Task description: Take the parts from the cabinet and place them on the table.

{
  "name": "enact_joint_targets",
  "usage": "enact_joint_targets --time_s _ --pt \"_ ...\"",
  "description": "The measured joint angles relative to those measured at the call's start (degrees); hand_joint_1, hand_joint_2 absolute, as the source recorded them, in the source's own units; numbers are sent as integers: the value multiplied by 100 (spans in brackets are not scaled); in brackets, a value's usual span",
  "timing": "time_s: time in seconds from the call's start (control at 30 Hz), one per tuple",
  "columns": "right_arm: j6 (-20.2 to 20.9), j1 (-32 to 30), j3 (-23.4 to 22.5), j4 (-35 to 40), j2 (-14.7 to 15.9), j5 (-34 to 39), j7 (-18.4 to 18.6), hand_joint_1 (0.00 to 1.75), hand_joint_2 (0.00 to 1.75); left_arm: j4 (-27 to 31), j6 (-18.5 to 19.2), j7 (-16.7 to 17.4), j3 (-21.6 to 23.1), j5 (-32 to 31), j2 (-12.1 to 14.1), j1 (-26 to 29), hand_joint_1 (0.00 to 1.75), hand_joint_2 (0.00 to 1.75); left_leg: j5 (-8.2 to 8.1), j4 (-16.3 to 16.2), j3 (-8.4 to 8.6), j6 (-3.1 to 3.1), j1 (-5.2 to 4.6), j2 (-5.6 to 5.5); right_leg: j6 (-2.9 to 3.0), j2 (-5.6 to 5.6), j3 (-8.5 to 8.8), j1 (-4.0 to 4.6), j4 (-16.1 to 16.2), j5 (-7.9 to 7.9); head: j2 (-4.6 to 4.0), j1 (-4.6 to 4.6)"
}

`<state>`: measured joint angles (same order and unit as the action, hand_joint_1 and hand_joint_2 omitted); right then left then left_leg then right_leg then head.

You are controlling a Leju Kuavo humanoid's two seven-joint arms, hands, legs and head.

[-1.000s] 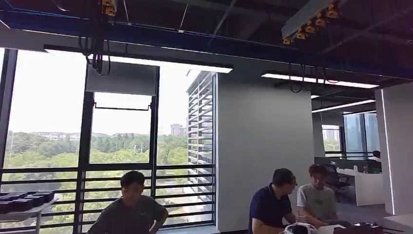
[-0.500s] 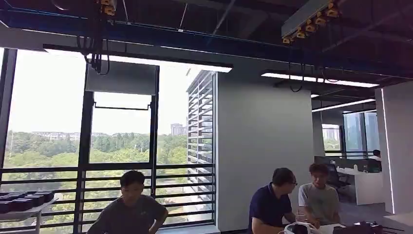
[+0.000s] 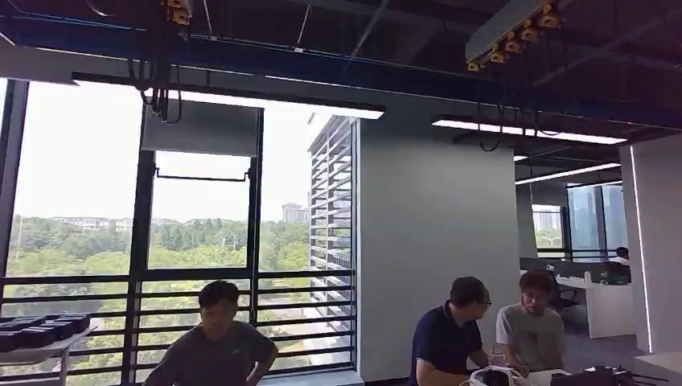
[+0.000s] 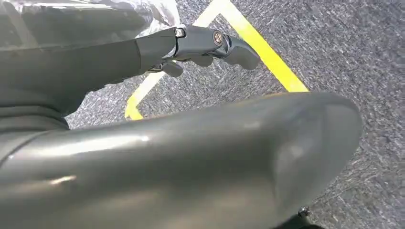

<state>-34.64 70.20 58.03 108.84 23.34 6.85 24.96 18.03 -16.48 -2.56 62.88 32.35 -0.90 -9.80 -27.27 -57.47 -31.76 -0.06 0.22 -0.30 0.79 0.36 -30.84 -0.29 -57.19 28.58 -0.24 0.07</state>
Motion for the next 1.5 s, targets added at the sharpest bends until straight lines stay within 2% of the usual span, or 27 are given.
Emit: enact_joint_targets --time_s 0.1,0.2,0.3,0.4,0.43,0.47,0.5,0.6,0.63,0.67,0.7,0.77,0.8,0.83,0.97,1.0,1.03,1.1,1.13,1.17,1.2,1.27,1.3,1.33,1.37,1.47,1.5 --pt "-258 -270 -122 422 245 -350 140 0 0 0 -33 -22 -2 13 2 42 0 0 -2 0 0 2 0 0 -2 2 1 0 1 2 0 -2" --pt "-387 -771 -230 819 460 -396 37 0 0 0 -118 -105 -18 118 2 113 0 0 -6 0 1 6 0 1 -4 3 0 0 4 3 0 -7" --pt "-396 -1606 -409 1270 631 -414 -478 0 0 0 -251 -291 -92 317 -2 212 0 0 -40 -34 2 63 -14 -4 -37 0 19 -18 28 3 0 9" --pt "-156 -2778 -599 1687 752 -448 -1105 0 0 0 -354 -317 -138 439 -2 338 0 0 -52 -32 11 99 -26 -8 -70 -12 49 -28 50 3 0 15" --pt "-105 -3073 -627 1792 770 -507 -1278 0 0 0 -374 -332 -140 461 -2 387 0 0 -9 -2 22 137 -33 -9 -108 -8 62 -30 78 -30 0 22" --pt "-85 -3331 -669 1883 789 -560 -1419 0 0 0 -411 -341 -140 492 -13 419 0 0 64 153 85 154 42 9 -116 4 68 -29 71 23 0 26" --pt "-77 -3548 -733 1964 818 -589 -1524 0 0 0 -431 -348 -142 507 -13 434 0 0 100 204 97 170 37 28 -131 -4 34 -23 -18 150 0 6" --pt "-55 -4163 -883 2145 877 -599 -1648 0 0 0 -466 -335 -142 518 -20 477 0 0 119 203 43 184 51 32 -210 -2 -498 -74 -1245 842 0 -35" --pt "-40 -4316 -929 2186 879 -597 -1683 0 0 0 -477 -324 -142 520 -20 496 0 0 124 195 28 176 53 36 -238 -3 -625 -91 -1552 922 0 -37" --pt "-31 -4448 -992 2232 879 -595 -1715 0 0 -2 -494 -313 -142 525 -17 507 0 0 132 181 13 162 59 36 -265 -6 -629 -112 -1598 845 0 -46" --pt "-16 -4557 -1049 2269 879 -593 -1737 0 0 0 -514 -313 -142 525 -20 508 0 0 135 159 -7 146 74 36 -289 -11 -513 -132 -1384 653 0 -50" --pt "33 -4723 -1167 2352 879 -593 -1768 0 0 0 -522 -313 -142 529 -20 493 0 0 122 74 -64 77 121 29 -345 -33 25 -182 -356 145 0 -50" --pt "50 -4787 -1220 2381 879 -593 -1779 0 0 0 -529 -313 -142 542 -15 487 0 0 111 14 -93 21 123 27 -373 -37 237 -203 59 209 0 -59" --pt "65 -4858 -1254 2400 879 -591 -1779 0 0 0 -533 -313 -142 546 -17 483 0 0 122 6 -123 -35 105 10 -264 37 192 -143 -47 94 0 -70" --pt "124 -5016 -1384 2492 875 -567 -1836 0 0 2 -531 -313 -142 566 -15 478 0 0 210 -12 -156 -191 118 0 -37 15 38 -152 -50 67 0 -11" --pt "133 -5030 -1408 2503 872 -552 -1842 0 0 2 -533 -310 -142 566 -15 483 0 0 36 -100 -205 -212 129 9 27 -4 26 -154 -52 24 0 5" --pt "139 -5049 -1427 2520 870 -551 -1847 0 0 2 -533 -311 -142 568 -17 488 0 0 -262 -356 -285 -217 126 15 73 -5 -22 -146 -52 -13 2 17" --pt "146 -5100 -1464 2540 870 -551 -1847 0 0 2 -535 -311 -142 575 -20 488 0 0 -863 -1251 -547 -225 125 15 105 -23 -135 -108 -62 -96 0 37" --pt "148 -5132 -1480 2542 870 -551 -1847 0 0 2 -538 -311 -142 575 -20 489 0 0 -1037 -1646 -634 -216 121 15 114 -32 -202 -83 -70 -138 0 50" --pt "166 -5152 -1488 2542 870 -551 -1847 0 0 2 -538 -311 -142 577 -20 494 0 0 -1039 -1784 -609 -204 115 15 119 -35 -270 -62 -81 -179 0 57" --pt "181 -5164 -1499 2547 870 -551 -1847 0 0 2 -542 -302 -142 586 -17 498 0 0 -894 -1667 -452 -170 102 15 119 -36 -330 -41 -94 -219 0 63" --pt "225 -5189 -1532 2578 870 -551 -1853 0 0 2 -551 -295 -142 614 -17 494 0 0 -490 -841 122 -59 55 14 113 -34 -428 -6 -108 -294 0 77" --pt "236 -5201 -1548 2593 870 -551 -1855 0 0 2 -562 -295 -142 623 -17 486 0 0 -402 -336 462 23 12 11 103 -34 -450 0 -110 -333 0 83" --pt "247 -5213 -1567 2610 870 -551 -1860 0 0 4 -570 -295 -140 623 -6 472 0 0 -532 75 695 95 -35 16 71 -34 -472 27 -117 -366 0 63" --pt "262 -5219 -1583 2623 870 -551 -1864 0 0 4 -579 -295 -140 623 -9 462 0 0 -487 128 702 37 -35 26 31 -43 -477 6 -105 -415 0 48" --pt "286 -5230 -1631 2645 870 -551 -1873 0 0 4 -590 -295 -135 636 -13 475 0 0 -383 174 607 121 -95 25 -83 -57 -462 -40 -44 -546 0 65" --pt "293 -5232 -1644 2650 870 -551 -1875 0 0 2 -599 -295 -136 645 -15 471 0 0 -279 267 576 136 -40 39 -104 -46 -487 -46 -68 -525 0 72"
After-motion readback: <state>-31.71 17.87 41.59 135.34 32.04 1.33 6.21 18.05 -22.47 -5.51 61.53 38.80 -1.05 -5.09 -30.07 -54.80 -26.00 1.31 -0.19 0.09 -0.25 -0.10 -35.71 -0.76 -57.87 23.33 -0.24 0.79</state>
